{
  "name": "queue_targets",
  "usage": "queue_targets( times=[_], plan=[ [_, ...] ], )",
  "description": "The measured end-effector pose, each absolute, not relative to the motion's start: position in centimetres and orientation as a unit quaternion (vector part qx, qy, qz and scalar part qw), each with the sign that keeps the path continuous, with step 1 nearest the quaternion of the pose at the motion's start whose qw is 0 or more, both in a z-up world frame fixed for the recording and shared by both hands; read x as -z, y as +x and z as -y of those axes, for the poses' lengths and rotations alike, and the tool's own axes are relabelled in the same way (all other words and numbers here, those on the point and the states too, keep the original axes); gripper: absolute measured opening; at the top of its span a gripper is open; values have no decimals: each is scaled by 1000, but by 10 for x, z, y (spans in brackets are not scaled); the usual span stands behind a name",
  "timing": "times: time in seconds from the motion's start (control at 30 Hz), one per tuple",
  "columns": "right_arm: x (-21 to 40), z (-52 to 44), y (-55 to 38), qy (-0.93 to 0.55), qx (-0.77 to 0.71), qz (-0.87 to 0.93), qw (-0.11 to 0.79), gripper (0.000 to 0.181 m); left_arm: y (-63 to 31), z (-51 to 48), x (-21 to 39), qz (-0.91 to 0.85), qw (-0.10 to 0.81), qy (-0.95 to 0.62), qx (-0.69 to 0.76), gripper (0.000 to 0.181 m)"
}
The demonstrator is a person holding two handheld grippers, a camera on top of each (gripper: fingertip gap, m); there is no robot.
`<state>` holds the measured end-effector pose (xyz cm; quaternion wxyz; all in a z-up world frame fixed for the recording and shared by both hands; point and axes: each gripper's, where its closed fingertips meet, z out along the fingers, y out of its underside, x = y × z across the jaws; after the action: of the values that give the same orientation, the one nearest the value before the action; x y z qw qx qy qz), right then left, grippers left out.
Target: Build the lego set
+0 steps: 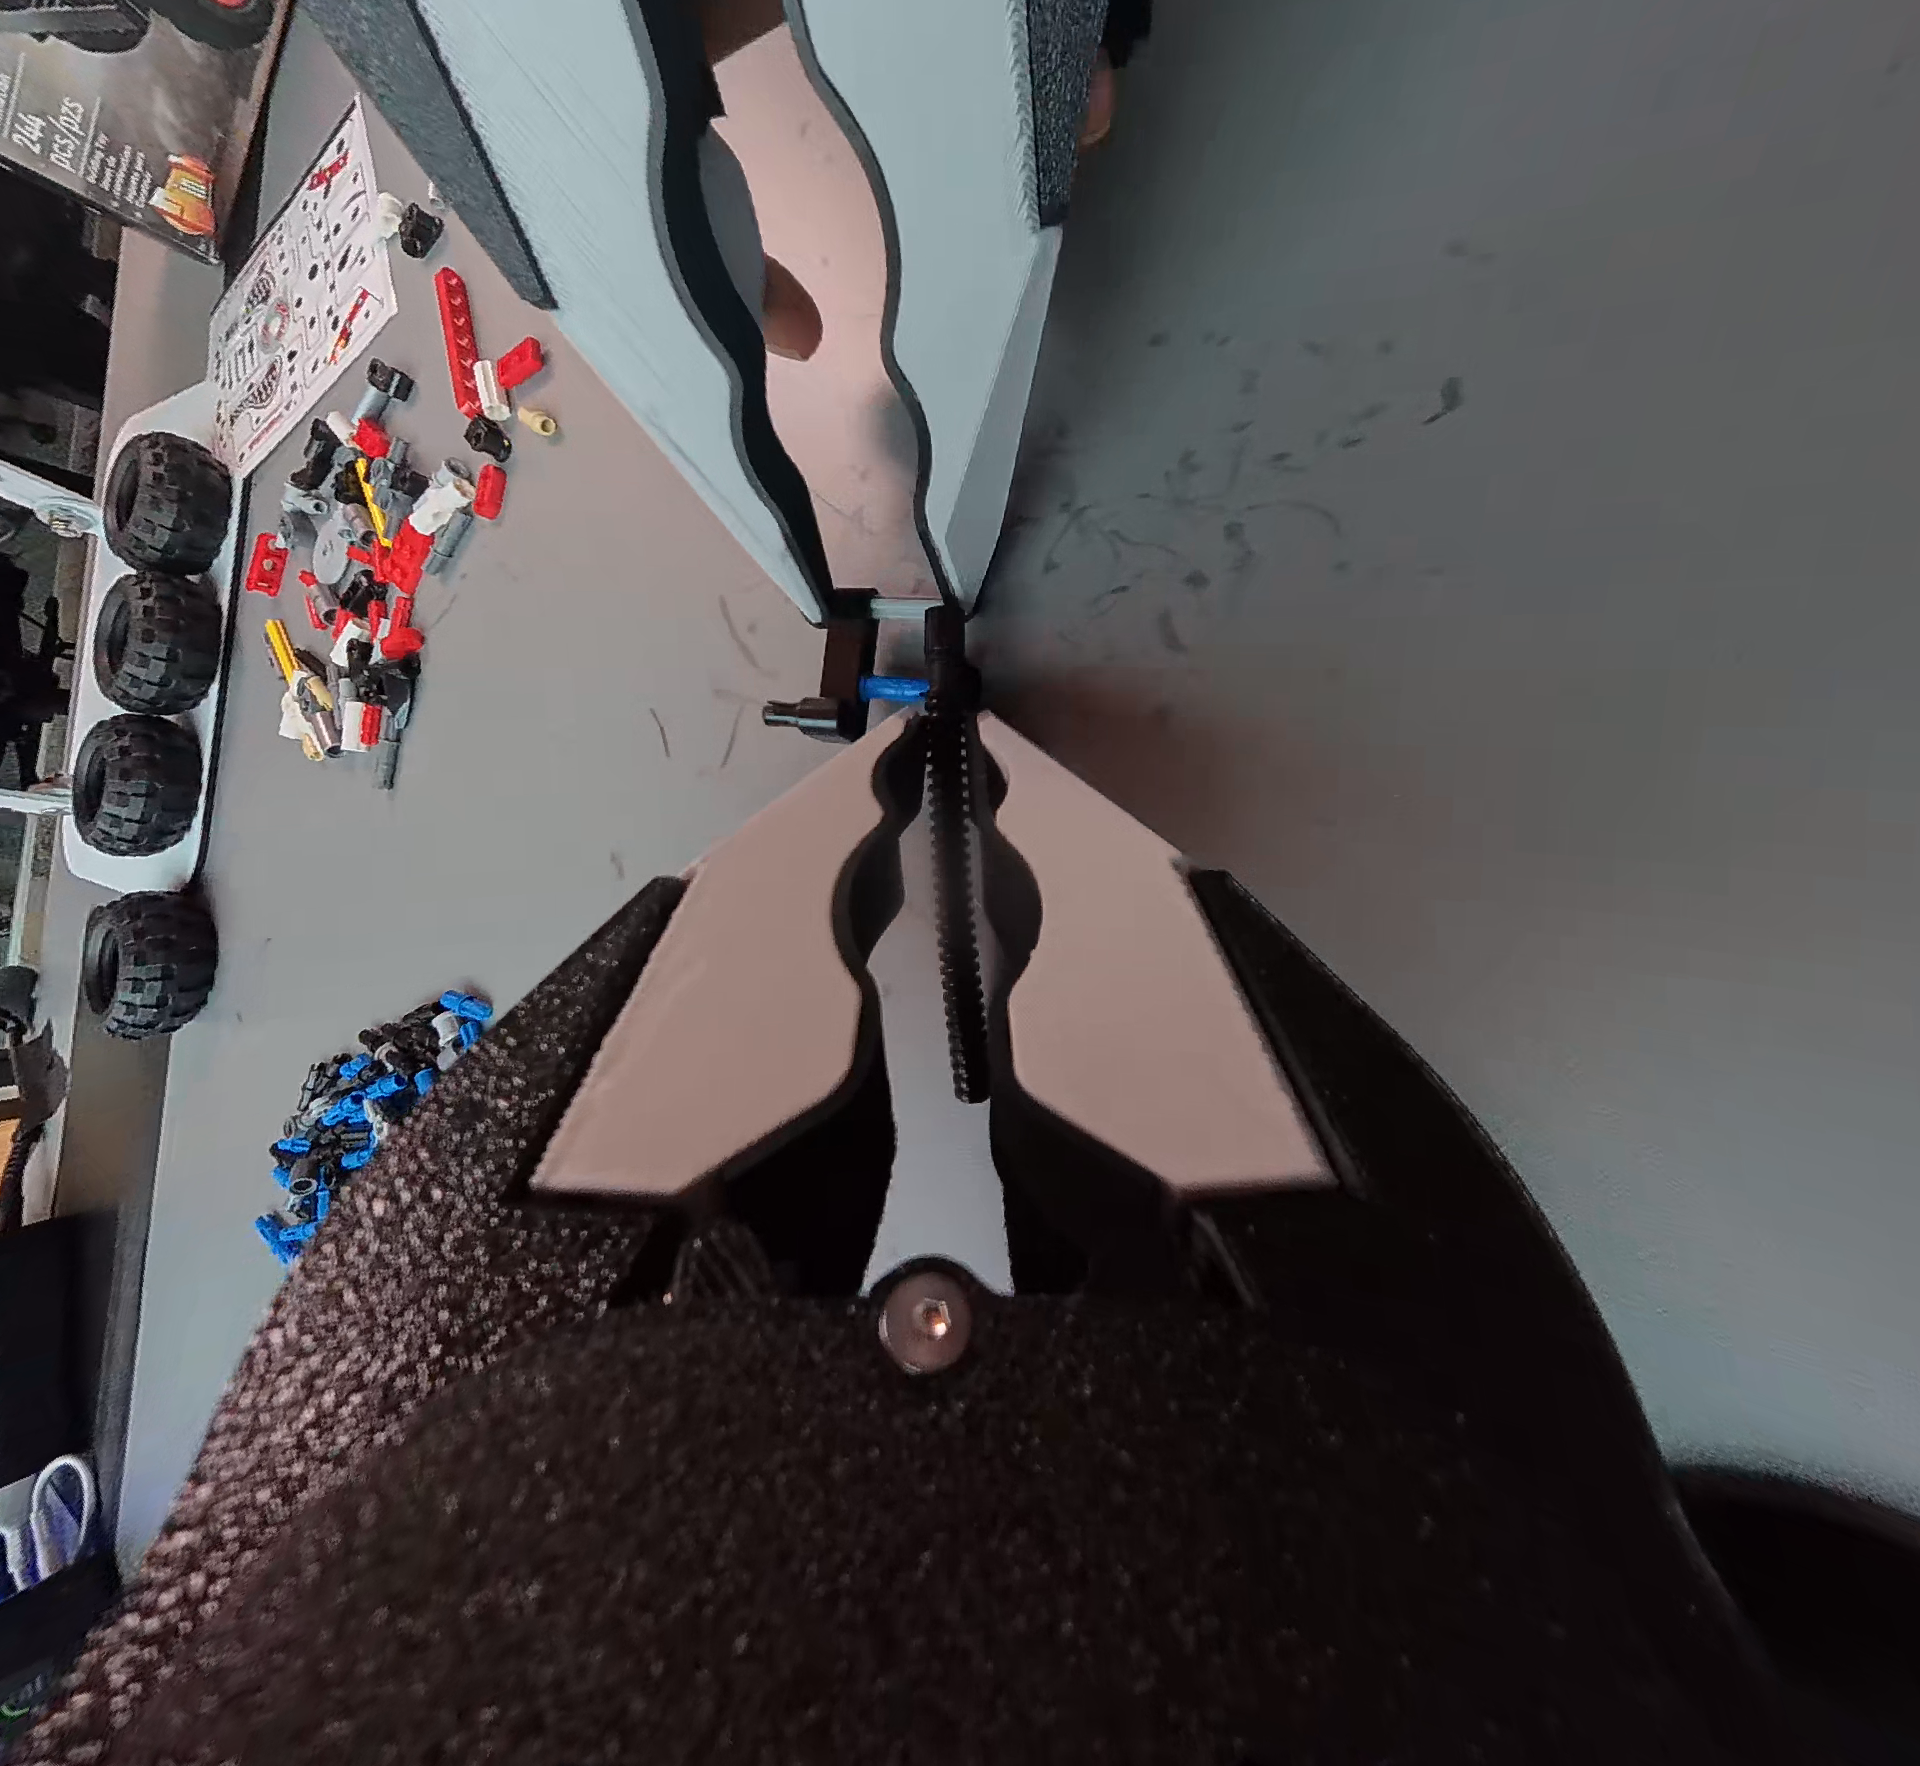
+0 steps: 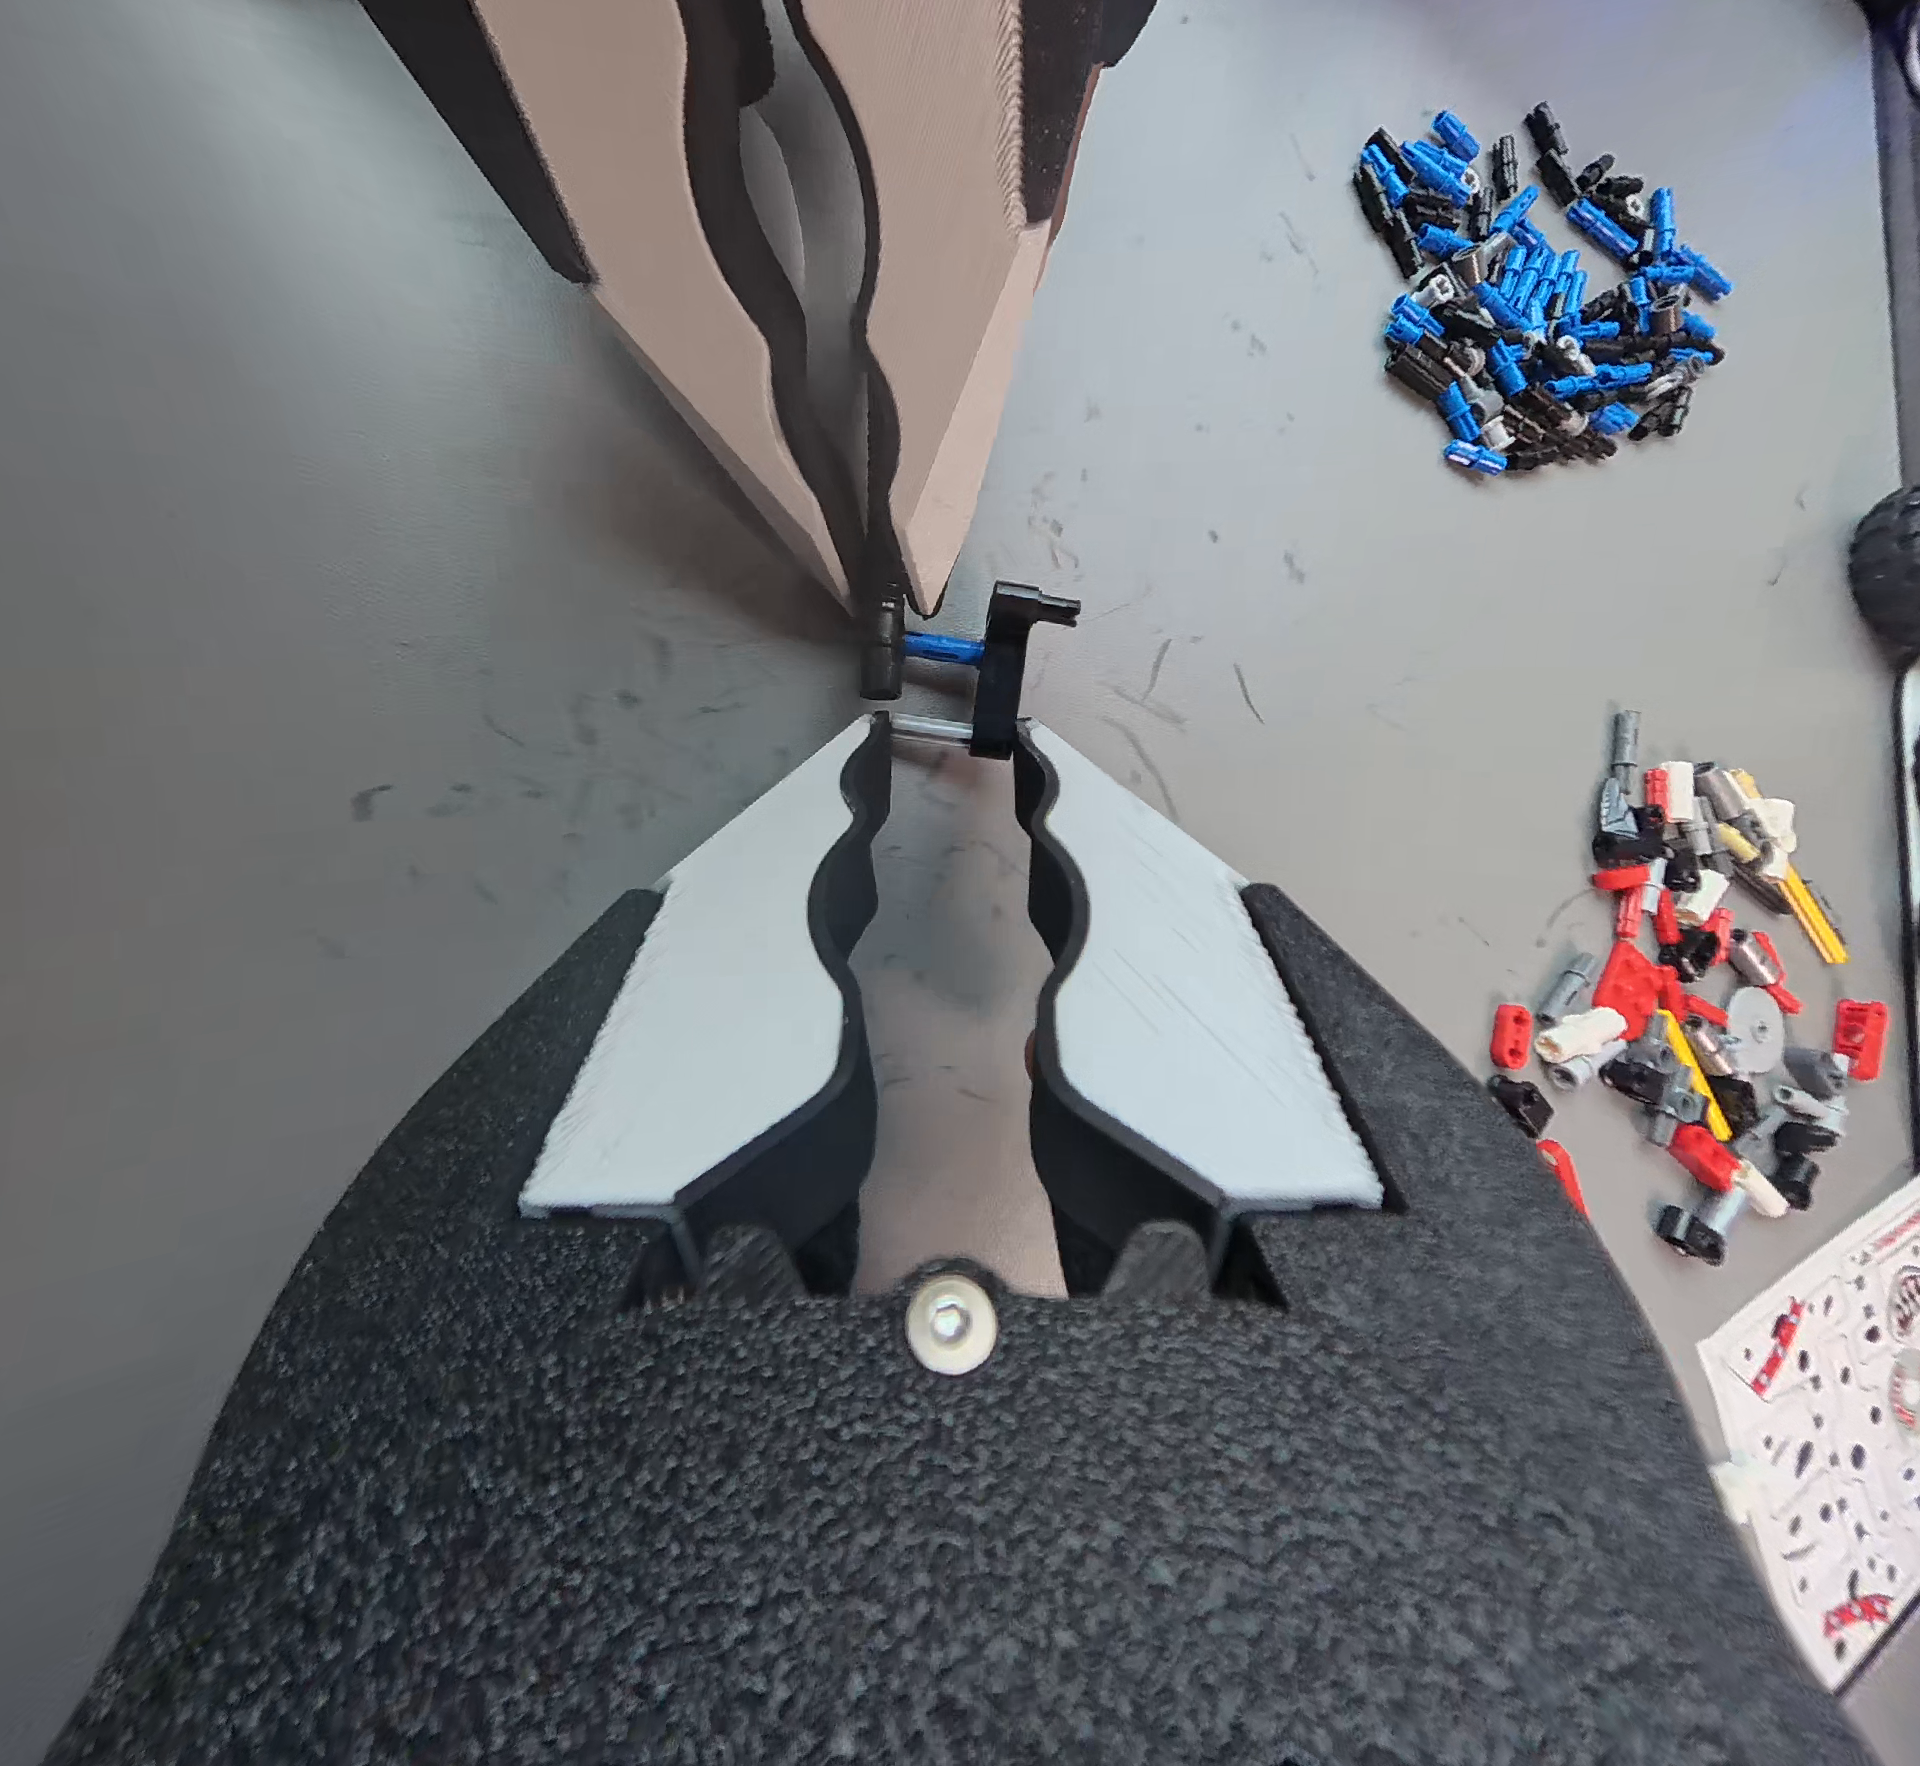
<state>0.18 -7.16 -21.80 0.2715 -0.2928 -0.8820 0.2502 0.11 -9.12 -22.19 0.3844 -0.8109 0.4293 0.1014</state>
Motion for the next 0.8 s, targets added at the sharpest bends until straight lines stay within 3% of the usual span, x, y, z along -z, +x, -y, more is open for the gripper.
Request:
queue_targets(
  times=[0.37, 0.6, 0.8],
  plan=[
    [220, 73, 4, -313, -261, 885, 226, 23, -2, 90, 220, -392, 381, -834, -75, 17],
    [221, 72, 4, -327, -274, 883, 195, 24, -2, 97, 214, -364, 390, -845, -49, 35],
    [221, 73, 4, -324, -268, 889, 181, 23, -3, 85, 213, -316, 383, -867, 29, 62]
  ],
)
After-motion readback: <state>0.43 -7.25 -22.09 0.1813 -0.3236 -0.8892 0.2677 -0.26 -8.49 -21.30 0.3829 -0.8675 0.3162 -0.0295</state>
